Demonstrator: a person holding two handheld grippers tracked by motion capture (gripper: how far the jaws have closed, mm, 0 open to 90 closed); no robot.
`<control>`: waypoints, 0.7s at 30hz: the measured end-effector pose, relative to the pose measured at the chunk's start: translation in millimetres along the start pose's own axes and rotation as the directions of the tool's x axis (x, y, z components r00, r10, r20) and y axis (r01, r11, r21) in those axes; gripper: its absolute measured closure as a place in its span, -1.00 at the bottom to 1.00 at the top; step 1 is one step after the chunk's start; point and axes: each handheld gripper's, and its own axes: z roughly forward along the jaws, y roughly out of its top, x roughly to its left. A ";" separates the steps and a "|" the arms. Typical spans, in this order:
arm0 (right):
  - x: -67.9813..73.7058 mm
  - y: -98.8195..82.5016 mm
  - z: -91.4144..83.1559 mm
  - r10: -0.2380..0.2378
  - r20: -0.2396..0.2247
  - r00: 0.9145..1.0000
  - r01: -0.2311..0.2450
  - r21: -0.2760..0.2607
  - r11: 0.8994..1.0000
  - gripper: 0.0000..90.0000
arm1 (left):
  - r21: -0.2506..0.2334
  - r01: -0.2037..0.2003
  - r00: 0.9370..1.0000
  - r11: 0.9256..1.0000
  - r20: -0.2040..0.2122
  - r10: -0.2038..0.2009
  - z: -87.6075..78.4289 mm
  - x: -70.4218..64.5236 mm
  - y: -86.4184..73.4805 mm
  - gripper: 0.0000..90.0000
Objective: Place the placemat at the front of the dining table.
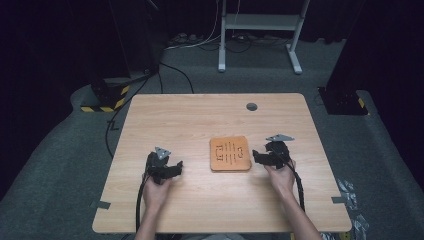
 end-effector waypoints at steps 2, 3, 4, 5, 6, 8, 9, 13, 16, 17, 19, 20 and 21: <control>0.0 -0.2 1.4 -0.010 0.001 1.000 0.010 -0.002 1.000 -0.49 | 0.000 0.000 1.000 1.000 0.000 0.000 0.0 0.0 0.0 -0.44; 1.2 -0.2 3.6 -0.015 -0.001 1.000 0.015 0.005 1.000 -0.49 | 0.000 0.001 1.000 1.000 0.000 -0.001 0.0 0.0 0.0 -0.44; 2.7 -0.3 4.5 -0.005 -0.001 1.000 0.005 0.010 1.000 -0.49 | 0.000 0.001 1.000 1.000 0.000 -0.001 0.0 0.0 0.0 -0.44; 3.6 -0.3 5.2 -0.001 -0.001 1.000 0.001 0.016 1.000 -0.49 | 0.000 0.000 1.000 1.000 0.000 0.000 0.0 0.0 0.0 -0.44; 3.8 -0.4 6.5 -0.007 0.004 1.000 0.007 0.014 1.000 -0.49 | 0.000 0.000 1.000 1.000 0.000 0.000 0.0 0.0 0.0 -0.44; 4.6 -0.4 8.7 -0.009 0.009 1.000 0.009 0.020 1.000 -0.49 | 0.000 0.001 1.000 1.000 0.000 -0.001 0.0 0.0 0.0 -0.44; 5.0 -0.4 9.6 -0.008 0.007 1.000 0.008 0.025 1.000 -0.49 | 0.000 0.001 1.000 1.000 0.000 -0.001 0.0 0.0 0.0 -0.44; 5.8 -0.9 12.9 -0.012 0.012 1.000 0.012 0.032 0.999 -0.49 | 0.000 0.001 1.000 1.000 0.000 -0.001 0.0 -0.1 0.0 -0.44; 6.6 -1.0 14.5 -0.007 0.012 1.000 0.007 0.037 0.999 -0.49 | 0.000 0.001 1.000 1.000 0.000 -0.001 0.0 -0.1 0.0 -0.44; 7.3 -1.2 16.2 -0.007 0.018 1.000 0.006 0.036 0.999 -0.49 | 0.000 0.001 1.000 1.000 0.000 -0.001 0.0 -0.1 0.0 -0.44; 8.1 -1.0 17.3 -0.010 0.017 1.000 0.009 0.042 0.999 -0.49 | 0.000 0.001 1.000 1.000 0.000 -0.001 0.0 -0.1 0.0 -0.44; 8.8 -1.2 18.1 -0.008 0.019 1.000 0.007 0.040 0.999 -0.49 | 0.000 0.001 1.000 1.000 0.000 -0.001 0.0 -0.1 0.0 -0.44; 9.0 -1.1 18.6 -0.012 0.018 1.000 0.012 0.047 0.999 -0.49 | 0.000 0.000 1.000 1.000 0.000 0.000 0.0 0.0 0.0 -0.44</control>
